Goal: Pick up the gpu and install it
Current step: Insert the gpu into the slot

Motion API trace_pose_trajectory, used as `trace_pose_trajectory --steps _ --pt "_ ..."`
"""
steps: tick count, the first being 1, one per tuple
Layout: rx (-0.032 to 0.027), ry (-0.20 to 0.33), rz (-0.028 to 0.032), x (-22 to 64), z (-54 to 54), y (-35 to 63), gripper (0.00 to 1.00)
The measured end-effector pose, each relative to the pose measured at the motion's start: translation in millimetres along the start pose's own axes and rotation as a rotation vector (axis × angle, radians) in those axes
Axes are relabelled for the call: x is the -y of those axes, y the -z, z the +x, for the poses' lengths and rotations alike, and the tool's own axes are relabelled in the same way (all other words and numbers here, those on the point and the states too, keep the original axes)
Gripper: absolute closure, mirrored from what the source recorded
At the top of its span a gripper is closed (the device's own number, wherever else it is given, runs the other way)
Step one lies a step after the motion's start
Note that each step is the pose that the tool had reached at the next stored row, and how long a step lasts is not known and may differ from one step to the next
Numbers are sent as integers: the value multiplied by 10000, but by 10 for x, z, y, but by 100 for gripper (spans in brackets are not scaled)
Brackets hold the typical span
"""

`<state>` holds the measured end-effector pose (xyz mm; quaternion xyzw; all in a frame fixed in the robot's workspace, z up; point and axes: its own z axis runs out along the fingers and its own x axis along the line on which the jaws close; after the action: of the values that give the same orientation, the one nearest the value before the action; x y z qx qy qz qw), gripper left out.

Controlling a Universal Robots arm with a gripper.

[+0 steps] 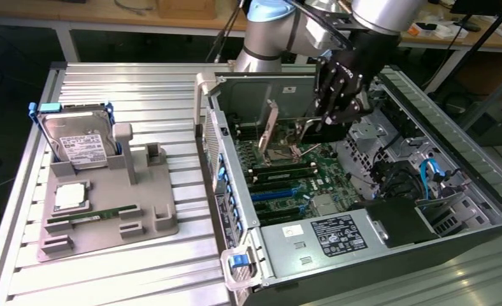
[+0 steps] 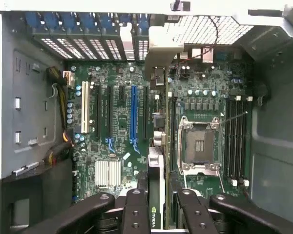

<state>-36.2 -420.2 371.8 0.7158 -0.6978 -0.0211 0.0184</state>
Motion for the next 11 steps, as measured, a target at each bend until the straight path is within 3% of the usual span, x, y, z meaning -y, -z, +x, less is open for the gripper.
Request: trace_pose_trajectory --steps 1,3,11 --pt "0 9 1 -14 33 -139 73" --pt "-1 11 1 -11 77 -267 73" --pt "0 9 3 -4 81 -435 73"
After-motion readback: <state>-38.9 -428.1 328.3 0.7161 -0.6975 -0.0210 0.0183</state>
